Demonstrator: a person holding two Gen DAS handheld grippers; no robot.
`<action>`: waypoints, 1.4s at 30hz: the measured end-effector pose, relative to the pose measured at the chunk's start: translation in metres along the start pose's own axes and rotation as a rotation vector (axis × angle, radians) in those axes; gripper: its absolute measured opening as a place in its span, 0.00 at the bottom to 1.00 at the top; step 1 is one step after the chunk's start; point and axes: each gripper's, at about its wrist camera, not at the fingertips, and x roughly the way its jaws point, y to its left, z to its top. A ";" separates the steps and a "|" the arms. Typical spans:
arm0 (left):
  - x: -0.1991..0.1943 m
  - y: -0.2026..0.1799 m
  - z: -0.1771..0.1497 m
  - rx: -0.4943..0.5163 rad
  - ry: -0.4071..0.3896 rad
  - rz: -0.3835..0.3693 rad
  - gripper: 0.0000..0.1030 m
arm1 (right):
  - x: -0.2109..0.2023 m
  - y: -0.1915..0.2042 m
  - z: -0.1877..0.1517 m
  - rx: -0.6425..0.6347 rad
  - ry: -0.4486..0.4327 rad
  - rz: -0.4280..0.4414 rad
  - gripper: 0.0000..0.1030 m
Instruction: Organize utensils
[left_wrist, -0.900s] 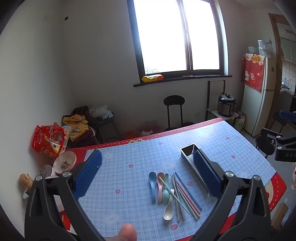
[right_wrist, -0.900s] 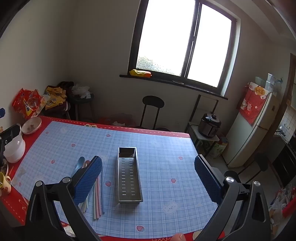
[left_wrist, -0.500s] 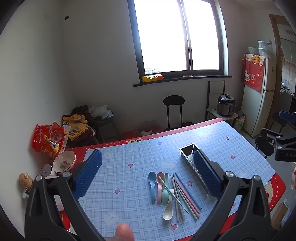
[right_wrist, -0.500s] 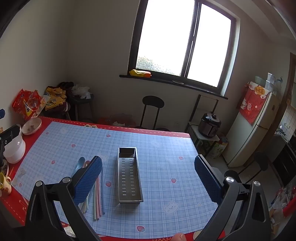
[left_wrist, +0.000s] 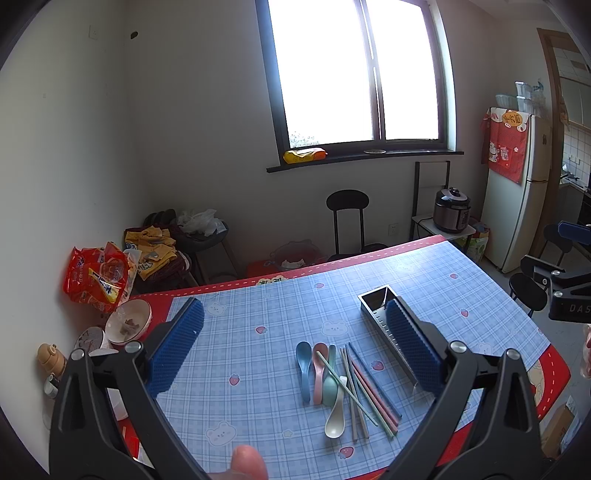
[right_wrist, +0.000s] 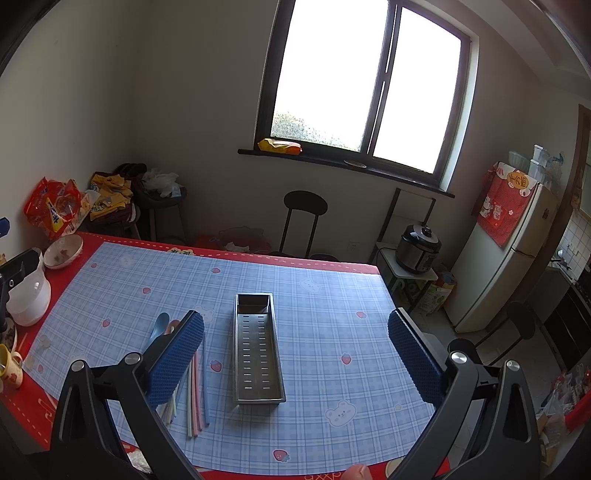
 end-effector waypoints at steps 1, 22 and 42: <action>0.000 0.000 0.000 0.000 0.000 0.000 0.95 | 0.000 0.000 0.000 0.001 -0.001 0.000 0.95; -0.004 -0.001 -0.002 -0.001 -0.001 0.001 0.95 | 0.000 0.000 -0.001 0.002 -0.002 -0.001 0.95; -0.006 -0.003 -0.002 -0.001 -0.002 0.001 0.95 | 0.000 0.000 -0.003 0.002 -0.001 -0.002 0.95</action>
